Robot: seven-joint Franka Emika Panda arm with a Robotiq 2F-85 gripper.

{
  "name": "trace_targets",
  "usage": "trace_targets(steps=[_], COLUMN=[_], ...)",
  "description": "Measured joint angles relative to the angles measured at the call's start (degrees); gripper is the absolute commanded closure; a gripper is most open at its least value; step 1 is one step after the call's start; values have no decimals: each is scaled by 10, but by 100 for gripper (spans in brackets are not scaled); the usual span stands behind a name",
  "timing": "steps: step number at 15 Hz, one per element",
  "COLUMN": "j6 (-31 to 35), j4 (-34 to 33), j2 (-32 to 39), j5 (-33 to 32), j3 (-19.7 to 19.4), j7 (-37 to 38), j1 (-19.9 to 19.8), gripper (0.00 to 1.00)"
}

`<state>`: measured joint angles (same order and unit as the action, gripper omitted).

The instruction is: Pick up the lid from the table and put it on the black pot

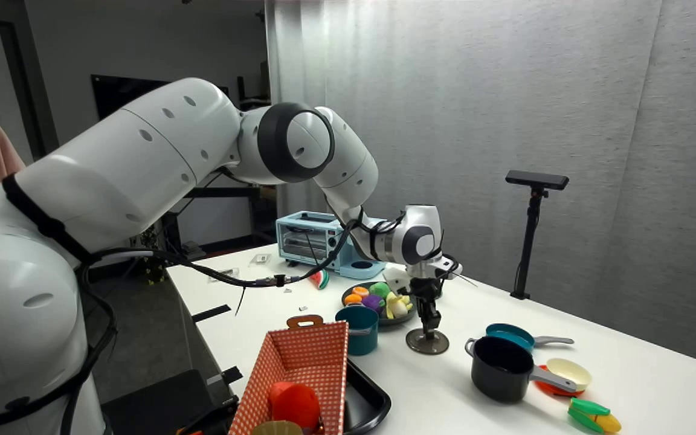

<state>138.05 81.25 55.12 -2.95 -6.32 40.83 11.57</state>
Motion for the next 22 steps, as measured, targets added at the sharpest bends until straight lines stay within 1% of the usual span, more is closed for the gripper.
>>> trace_targets(steps=[7,15,22], j6=[6,34,38], j4=[5,43,52], j2=[-12,-51,-73], j5=[0,0,-1], j3=[-17,-40,-48], j7=[10,27,28], j1=[-1,-1,1], gripper=[96,96,96])
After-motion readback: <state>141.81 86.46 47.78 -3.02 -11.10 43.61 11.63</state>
